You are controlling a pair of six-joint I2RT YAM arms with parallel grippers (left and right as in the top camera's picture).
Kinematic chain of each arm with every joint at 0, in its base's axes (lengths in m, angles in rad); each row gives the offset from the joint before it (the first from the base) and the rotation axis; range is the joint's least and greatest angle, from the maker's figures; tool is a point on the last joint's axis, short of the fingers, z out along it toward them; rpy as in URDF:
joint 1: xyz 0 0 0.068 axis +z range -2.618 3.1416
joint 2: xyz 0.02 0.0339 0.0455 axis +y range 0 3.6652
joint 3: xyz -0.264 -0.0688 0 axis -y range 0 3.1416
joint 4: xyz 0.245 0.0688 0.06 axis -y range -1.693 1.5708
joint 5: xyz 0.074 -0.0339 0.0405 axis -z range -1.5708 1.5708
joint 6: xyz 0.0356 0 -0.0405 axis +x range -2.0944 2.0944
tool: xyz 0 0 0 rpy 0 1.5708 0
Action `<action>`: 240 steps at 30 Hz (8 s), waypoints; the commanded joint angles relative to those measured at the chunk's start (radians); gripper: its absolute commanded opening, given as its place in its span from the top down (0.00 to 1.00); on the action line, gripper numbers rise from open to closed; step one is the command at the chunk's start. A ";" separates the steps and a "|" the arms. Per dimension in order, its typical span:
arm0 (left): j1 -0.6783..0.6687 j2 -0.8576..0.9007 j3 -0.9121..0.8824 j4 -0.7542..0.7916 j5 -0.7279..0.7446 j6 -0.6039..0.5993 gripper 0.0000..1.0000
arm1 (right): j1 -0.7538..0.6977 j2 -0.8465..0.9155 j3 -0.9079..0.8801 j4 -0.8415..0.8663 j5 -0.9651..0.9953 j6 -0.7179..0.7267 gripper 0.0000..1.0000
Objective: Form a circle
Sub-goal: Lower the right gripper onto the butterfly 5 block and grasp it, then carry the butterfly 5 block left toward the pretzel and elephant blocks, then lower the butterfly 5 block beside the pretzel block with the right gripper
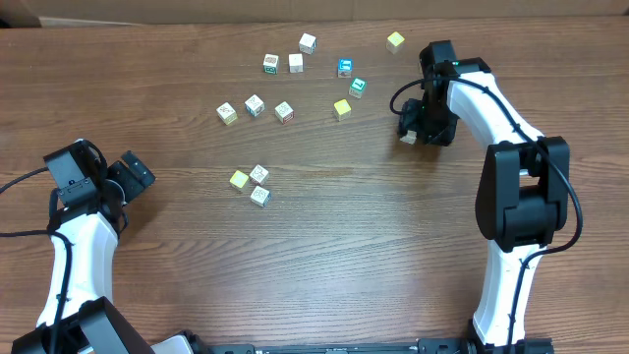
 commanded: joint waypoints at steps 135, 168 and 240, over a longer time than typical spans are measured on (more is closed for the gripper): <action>0.003 -0.015 -0.002 0.001 0.003 -0.009 0.00 | 0.730 -0.113 0.257 -0.083 0.234 0.100 0.83; 0.003 -0.015 -0.002 0.001 0.003 -0.009 0.01 | 0.932 -0.027 0.256 0.053 0.079 -0.171 0.80; 0.003 -0.015 -0.002 0.001 0.003 -0.009 0.00 | 0.926 0.076 0.177 0.111 0.215 -0.206 0.72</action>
